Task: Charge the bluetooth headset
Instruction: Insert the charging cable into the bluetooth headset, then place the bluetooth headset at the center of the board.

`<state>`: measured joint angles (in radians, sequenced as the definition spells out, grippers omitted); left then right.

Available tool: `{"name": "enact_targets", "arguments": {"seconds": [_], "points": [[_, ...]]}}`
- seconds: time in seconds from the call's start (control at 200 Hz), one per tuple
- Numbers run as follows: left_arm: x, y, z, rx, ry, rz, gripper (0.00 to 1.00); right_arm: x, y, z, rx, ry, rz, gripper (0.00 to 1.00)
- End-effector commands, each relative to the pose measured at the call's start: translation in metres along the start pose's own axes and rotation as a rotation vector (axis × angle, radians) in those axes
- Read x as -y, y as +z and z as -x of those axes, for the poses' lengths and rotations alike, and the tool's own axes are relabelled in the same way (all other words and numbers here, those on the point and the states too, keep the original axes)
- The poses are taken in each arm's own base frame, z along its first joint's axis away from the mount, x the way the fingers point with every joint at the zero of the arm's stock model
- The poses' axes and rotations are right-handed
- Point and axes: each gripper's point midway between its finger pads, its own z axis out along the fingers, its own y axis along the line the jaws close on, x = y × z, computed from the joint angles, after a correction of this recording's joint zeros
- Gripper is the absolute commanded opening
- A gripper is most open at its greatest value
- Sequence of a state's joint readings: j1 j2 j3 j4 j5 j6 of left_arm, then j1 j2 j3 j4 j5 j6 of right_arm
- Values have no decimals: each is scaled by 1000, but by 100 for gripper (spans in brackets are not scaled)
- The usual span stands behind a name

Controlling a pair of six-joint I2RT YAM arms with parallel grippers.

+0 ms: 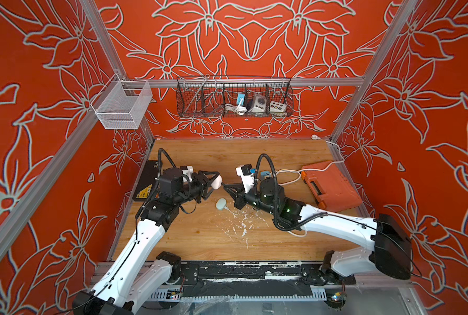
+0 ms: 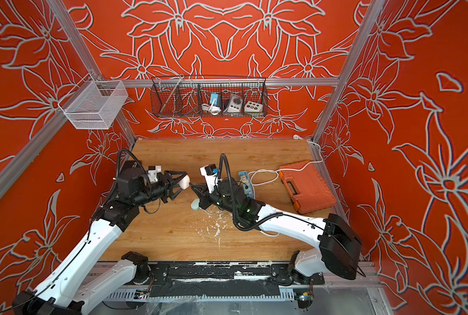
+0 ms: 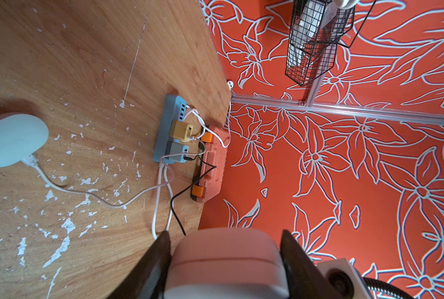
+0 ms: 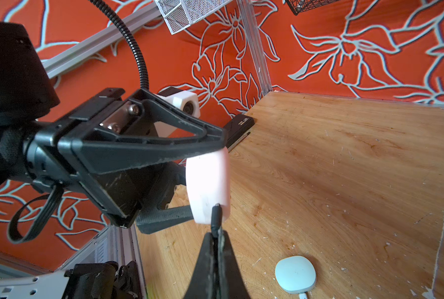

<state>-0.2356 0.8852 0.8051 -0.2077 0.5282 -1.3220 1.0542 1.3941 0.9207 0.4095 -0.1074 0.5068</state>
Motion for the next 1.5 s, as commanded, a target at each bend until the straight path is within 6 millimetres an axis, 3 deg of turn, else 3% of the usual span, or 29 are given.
{"name": "enact_targets", "arguments": {"seconds": [0.0,0.3,0.415,0.635,0.816,0.906,1.076,1.201,1.311,1.491], "points": [[12,-6,-32,-144,29,-21,11,-15,1,8,18,-13,52,0],[-19,-10,-7,-29,26,116,14,0,-27,-2,8,-10,-23,30],[-34,-11,-5,-12,21,164,16,6,-44,-1,13,-22,-63,35],[-62,-15,4,38,31,254,17,18,-78,-3,28,-30,-125,38],[-58,-11,36,107,16,256,17,25,-95,-14,24,-8,-145,38],[-46,-11,55,151,29,238,17,31,-104,-20,25,1,-169,38],[-49,1,85,179,9,277,17,40,-123,-27,33,11,-209,38],[-51,6,85,148,-13,274,16,48,-135,-28,48,16,-244,38],[-61,3,73,115,-38,287,17,53,-142,-32,54,21,-269,39],[-109,-10,47,70,-97,388,17,58,-145,-36,53,34,-284,39]]}}
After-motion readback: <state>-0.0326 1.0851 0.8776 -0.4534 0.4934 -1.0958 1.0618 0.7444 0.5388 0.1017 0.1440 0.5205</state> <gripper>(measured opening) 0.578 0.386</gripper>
